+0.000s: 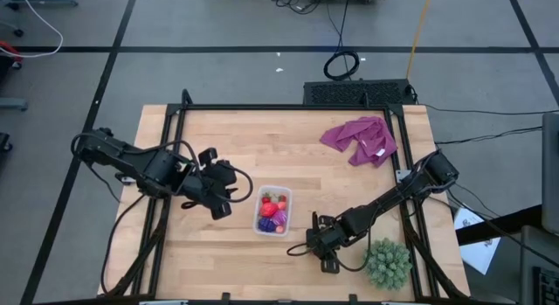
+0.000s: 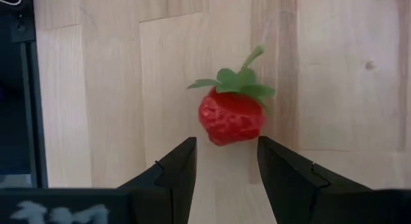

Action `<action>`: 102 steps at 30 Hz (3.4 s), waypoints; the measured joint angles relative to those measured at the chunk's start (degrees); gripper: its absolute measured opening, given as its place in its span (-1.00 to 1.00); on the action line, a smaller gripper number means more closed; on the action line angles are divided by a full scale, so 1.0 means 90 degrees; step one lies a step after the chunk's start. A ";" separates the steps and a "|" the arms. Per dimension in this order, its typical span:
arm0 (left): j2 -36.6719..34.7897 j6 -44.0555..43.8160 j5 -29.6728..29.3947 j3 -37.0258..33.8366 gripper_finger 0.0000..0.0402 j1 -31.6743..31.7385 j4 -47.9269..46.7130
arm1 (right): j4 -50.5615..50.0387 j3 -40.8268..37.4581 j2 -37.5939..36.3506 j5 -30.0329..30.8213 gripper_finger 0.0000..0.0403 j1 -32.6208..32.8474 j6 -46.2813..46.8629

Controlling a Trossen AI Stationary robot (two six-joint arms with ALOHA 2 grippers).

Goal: Pick and placing Produce into tupperware
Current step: Put the red strawberry into the transparent bin

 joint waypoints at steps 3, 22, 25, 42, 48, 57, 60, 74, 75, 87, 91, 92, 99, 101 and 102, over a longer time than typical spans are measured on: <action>0.0000 -0.0005 -0.0001 0.0000 -0.15 -0.0025 0.0000 | 0.0040 -0.0021 -0.0001 -0.0005 -0.24 -0.0019 0.0004; 0.0000 0.0010 -0.0016 0.0000 -0.15 -0.0022 -0.0002 | 0.0381 -0.0364 -0.0044 -0.0359 -0.05 -0.0247 0.0172; 0.0000 0.0010 -0.0021 0.0000 -0.15 -0.0022 -0.0002 | 0.0355 -0.0372 -0.0117 -0.0324 -0.05 -0.0273 0.0192; 0.0000 -0.0049 -0.0021 0.0000 -0.15 -0.0022 -0.0007 | 0.0339 -0.0376 -0.0328 0.0051 -0.06 -0.0381 0.0059; 0.0000 -0.0066 -0.0021 0.0000 -0.15 -0.0022 -0.0007 | 0.0239 -0.0376 -0.0328 0.0075 -0.06 -0.0408 0.0101; 0.0000 -0.0063 -0.0021 0.0000 -0.15 -0.0022 -0.0007 | 0.0247 -0.0418 -0.0323 0.0077 -0.06 -0.0382 0.0240; 0.0000 -0.0063 -0.0021 0.0000 -0.15 -0.0022 -0.0007 | 0.0295 -0.0418 -0.0323 0.0080 -0.06 -0.0322 0.0242; 0.0000 -0.0061 -0.0021 0.0000 -0.15 -0.0022 -0.0007 | 0.0298 -0.0418 -0.0162 0.0382 -0.06 -0.0231 0.0313; 0.0000 -0.0061 -0.0021 0.0000 -0.15 -0.0022 -0.0005 | 0.0294 -0.0417 -0.0121 0.0383 -0.06 -0.0231 0.0313; 0.0000 -0.0051 -0.0025 0.0000 -0.15 -0.0022 -0.0005 | -0.0114 -0.0397 -0.0070 0.0416 -0.06 -0.0378 0.0171; 0.0000 -0.0051 -0.0026 0.0000 -0.15 -0.0022 -0.0007 | -0.0296 -0.0397 -0.0097 0.0409 -0.06 -0.0515 0.0010; 0.0000 -0.0052 -0.0026 0.0000 -0.15 -0.0022 -0.0006 | -0.0309 -0.0398 -0.0100 0.0402 -0.06 -0.0545 -0.0048; -0.0002 -0.0012 -0.0026 0.0000 -0.15 -0.0022 -0.0017 | -0.0461 -0.0406 -0.0126 0.0415 -0.06 -0.0742 -0.0334; -0.0002 0.0021 -0.0028 0.0000 -0.15 -0.0022 -0.0015 | -0.0484 -0.0406 -0.0126 0.0420 -0.06 -0.0800 -0.0369; -0.0001 0.0024 -0.0028 0.0000 -0.15 -0.0022 -0.0015 | -0.0491 -0.0406 -0.0126 0.0423 -0.06 -0.0831 -0.0392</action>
